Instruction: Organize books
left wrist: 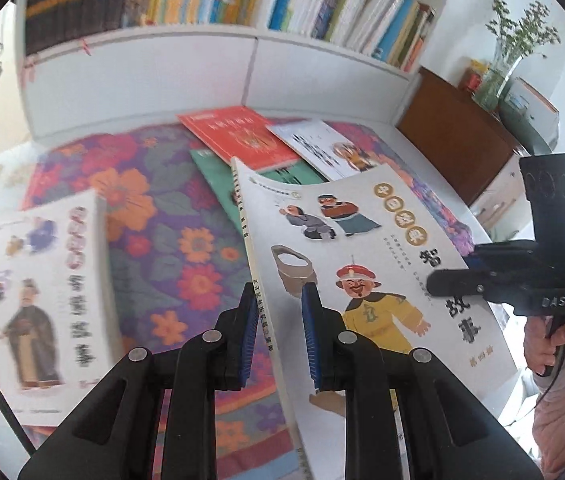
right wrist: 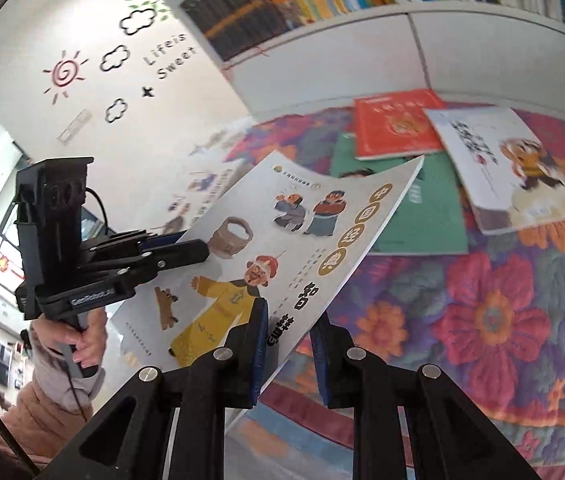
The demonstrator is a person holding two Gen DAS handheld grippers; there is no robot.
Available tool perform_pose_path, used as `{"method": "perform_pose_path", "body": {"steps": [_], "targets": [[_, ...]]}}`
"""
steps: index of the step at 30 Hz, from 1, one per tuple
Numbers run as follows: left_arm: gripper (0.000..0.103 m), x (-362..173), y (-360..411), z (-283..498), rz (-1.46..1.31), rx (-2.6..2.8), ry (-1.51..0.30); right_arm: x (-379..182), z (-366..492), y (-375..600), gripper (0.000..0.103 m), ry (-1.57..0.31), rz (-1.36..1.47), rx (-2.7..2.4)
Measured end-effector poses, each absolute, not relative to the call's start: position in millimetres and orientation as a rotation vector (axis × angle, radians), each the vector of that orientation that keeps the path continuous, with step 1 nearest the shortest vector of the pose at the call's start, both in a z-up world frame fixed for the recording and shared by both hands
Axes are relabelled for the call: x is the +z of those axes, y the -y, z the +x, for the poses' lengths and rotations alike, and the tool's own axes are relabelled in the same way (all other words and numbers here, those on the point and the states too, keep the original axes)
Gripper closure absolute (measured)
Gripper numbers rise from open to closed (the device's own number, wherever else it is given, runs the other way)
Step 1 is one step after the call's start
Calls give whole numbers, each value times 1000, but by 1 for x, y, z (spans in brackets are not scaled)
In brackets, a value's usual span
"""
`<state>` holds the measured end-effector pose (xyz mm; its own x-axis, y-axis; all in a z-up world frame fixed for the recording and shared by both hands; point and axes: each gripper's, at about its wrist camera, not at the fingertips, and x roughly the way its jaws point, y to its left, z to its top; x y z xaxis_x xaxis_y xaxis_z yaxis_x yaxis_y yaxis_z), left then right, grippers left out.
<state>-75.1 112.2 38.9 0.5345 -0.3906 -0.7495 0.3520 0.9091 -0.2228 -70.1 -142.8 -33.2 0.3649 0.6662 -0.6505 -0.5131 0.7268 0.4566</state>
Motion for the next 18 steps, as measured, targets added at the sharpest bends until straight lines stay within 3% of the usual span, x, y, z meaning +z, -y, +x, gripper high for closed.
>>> {"method": "perform_pose_path", "body": {"steps": [18], "targets": [[85, 70, -232, -88, -139, -248, -797, 13, -51, 17, 83, -849, 57, 887]]}}
